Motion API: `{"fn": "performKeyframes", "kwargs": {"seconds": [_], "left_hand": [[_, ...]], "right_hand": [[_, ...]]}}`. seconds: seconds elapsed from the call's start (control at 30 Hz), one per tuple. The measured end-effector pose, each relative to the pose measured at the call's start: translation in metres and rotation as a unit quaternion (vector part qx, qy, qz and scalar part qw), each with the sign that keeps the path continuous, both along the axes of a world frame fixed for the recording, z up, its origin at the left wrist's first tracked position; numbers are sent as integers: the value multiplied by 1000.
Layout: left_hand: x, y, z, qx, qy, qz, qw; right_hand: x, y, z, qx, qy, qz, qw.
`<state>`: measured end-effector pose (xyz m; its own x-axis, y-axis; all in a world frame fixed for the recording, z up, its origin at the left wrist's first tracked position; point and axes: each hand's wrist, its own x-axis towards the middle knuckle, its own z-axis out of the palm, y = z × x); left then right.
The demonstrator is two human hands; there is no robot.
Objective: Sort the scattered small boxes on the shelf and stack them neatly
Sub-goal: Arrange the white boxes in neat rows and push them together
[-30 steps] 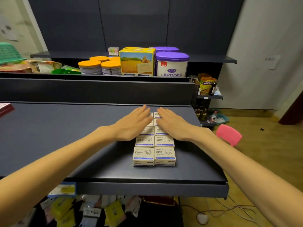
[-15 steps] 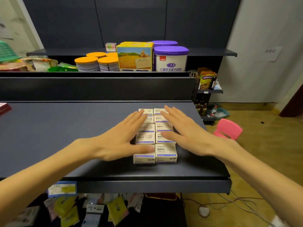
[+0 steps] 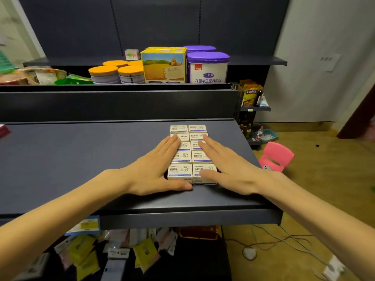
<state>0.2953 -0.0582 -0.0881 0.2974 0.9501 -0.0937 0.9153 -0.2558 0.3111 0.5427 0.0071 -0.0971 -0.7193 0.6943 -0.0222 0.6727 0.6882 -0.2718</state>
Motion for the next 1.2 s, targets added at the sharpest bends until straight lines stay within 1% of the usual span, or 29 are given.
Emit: {"fn": "performKeyframes", "kwargs": {"seconds": [0.07,0.13,0.2,0.23,0.3,0.33,0.4,0.47,0.6,0.73,0.8,0.83,0.9,0.93,1.0,1.03,1.07,1.1,1.13,1.2], "left_hand": [[-1,-1,-1,2,-8,-6,1000],[-3,-5,-2,22,-21,-10,999],[-7,-9,-6,39,-56,-1,998],[-9,-11,-7,38,-78,6,996],[-12,-13,-10,35,-107,17,993],[-10,-15,-10,38,-109,19,993],[-6,-17,-10,68,-104,24,992],[-3,-17,-10,80,-78,23,993],[-1,-14,-19,85,-41,9,995],[6,-21,-13,82,-62,36,994],[12,-31,-4,83,-94,42,991],[16,-36,0,73,-128,55,988],[26,-35,8,24,-218,122,968],[28,-28,10,-2,-266,167,949],[26,-7,12,-23,-358,242,902],[23,6,10,-26,-389,268,881],[16,25,4,-19,-402,283,871],[12,38,0,-12,-389,292,873],[13,44,2,-6,-356,296,886],[17,50,7,20,-242,277,930]], "right_hand": [[-1,-2,-2,-14,27,-22,999],[-3,-8,-5,-30,85,-61,994],[-3,-17,-5,-61,154,-104,981],[-3,-23,-3,-74,175,-121,974],[-5,-33,-4,-66,173,-139,973],[-7,-37,-6,-54,167,-144,974],[-14,-37,-13,-25,173,-146,974],[-20,-29,-18,-14,160,-153,975],[-28,-19,-20,-21,152,-153,976],[-28,-24,-11,-21,141,-150,978],[-28,-27,-1,-57,167,-159,971],[-29,-27,4,-95,211,-172,957],[-34,-19,15,-177,313,-220,907],[-38,-11,19,-208,353,-244,879],[-48,6,24,-265,418,-265,828],[-54,17,23,-278,432,-268,815],[-59,28,21,-283,435,-273,810],[-64,37,19,-277,427,-281,814],[-67,43,15,-264,396,-291,830],[-70,50,12,-221,300,-284,884]]}}
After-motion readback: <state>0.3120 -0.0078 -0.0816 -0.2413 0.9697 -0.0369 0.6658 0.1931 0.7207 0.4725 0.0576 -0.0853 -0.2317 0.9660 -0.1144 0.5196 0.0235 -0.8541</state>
